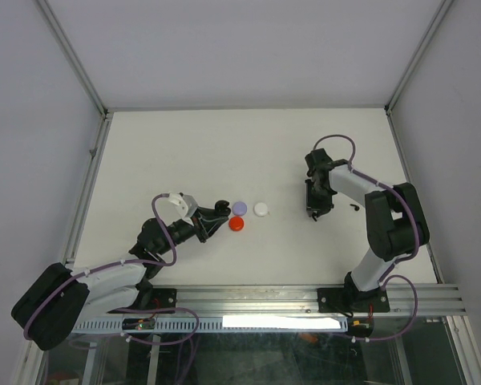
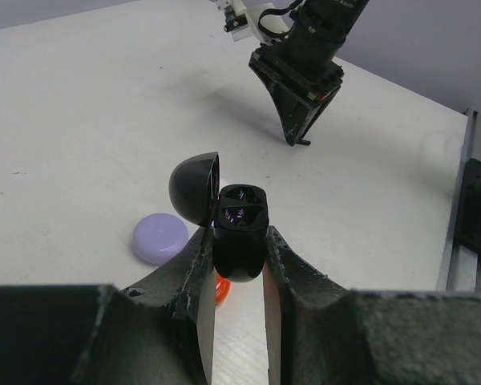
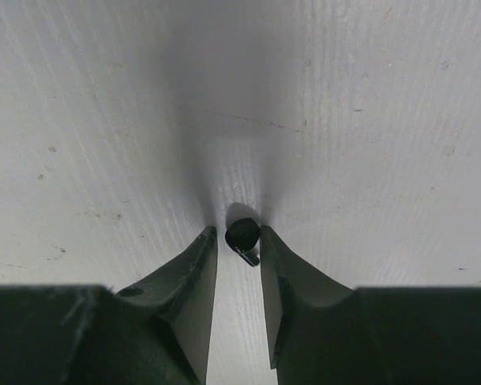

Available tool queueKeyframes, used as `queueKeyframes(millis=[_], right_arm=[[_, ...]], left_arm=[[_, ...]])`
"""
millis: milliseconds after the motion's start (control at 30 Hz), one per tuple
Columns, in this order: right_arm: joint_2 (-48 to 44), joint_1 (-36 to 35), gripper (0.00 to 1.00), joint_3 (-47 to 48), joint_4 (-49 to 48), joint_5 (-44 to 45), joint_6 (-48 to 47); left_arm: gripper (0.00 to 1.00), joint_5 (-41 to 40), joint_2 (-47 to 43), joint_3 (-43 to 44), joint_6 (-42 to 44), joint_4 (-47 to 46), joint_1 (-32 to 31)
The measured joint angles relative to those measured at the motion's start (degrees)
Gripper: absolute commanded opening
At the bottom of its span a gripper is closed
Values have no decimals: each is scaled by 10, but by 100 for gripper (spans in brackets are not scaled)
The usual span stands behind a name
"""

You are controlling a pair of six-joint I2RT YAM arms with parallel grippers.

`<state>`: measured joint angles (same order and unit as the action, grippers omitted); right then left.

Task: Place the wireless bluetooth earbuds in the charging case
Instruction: Pick up the earbud from the center of the board.

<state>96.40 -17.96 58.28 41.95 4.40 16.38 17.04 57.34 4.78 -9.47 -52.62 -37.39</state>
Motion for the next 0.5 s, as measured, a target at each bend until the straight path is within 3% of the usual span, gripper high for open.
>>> queueKeyframes(millis=[500], right_arm=[[-8,-60,13,-7,-42,17,-16]], left_arm=[[0,21,2,-1,-26,-47,0]])
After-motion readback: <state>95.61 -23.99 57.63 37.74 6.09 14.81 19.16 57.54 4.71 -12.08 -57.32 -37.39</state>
